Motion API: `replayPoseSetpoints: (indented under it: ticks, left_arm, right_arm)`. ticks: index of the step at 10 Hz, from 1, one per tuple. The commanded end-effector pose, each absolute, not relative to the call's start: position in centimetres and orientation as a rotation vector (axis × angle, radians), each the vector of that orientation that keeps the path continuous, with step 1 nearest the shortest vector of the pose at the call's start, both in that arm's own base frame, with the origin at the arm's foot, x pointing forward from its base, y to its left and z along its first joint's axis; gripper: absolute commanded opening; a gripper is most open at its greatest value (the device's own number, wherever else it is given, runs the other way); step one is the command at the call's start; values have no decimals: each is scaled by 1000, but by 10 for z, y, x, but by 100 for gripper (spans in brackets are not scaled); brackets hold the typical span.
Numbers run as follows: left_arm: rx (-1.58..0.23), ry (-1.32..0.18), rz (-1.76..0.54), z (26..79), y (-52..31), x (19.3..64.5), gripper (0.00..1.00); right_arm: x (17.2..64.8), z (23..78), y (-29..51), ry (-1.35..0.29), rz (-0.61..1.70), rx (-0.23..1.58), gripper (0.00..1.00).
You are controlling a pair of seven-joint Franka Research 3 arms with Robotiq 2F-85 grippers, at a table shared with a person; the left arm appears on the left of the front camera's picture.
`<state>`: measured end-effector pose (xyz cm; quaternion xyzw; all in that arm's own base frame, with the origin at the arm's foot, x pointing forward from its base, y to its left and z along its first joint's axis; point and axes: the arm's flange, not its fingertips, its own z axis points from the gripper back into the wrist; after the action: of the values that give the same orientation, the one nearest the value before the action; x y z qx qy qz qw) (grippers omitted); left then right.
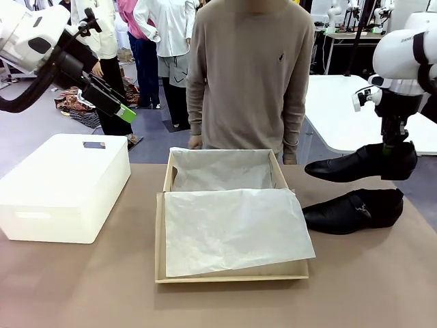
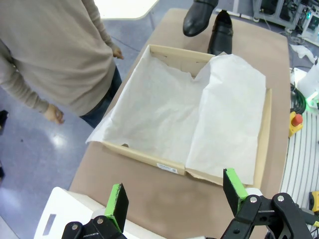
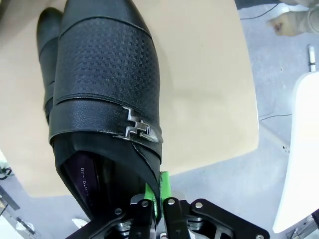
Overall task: Pack the shoes into the box.
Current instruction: Place one shoe of the Shoes into the Shoes Box.
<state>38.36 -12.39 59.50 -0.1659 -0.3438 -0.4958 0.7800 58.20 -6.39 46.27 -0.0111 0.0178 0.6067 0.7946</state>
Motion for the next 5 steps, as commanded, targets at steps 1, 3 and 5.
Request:
replayPoseSetpoints:
  ticks: [1,3,5]
  left_arm:
    - [-380,-748,-1075,594,-123,385,100]
    - [-380,-748,-1075,594,-123,385,100]
    - [-380,-748,-1075,594,-123,385,100]
  right_arm:
    - [581,477,-57,67,1290,-48,0]
    - [575,479,-59,48,1291,-28,0]
    - [578,472,-58,43,1310,-25,0]
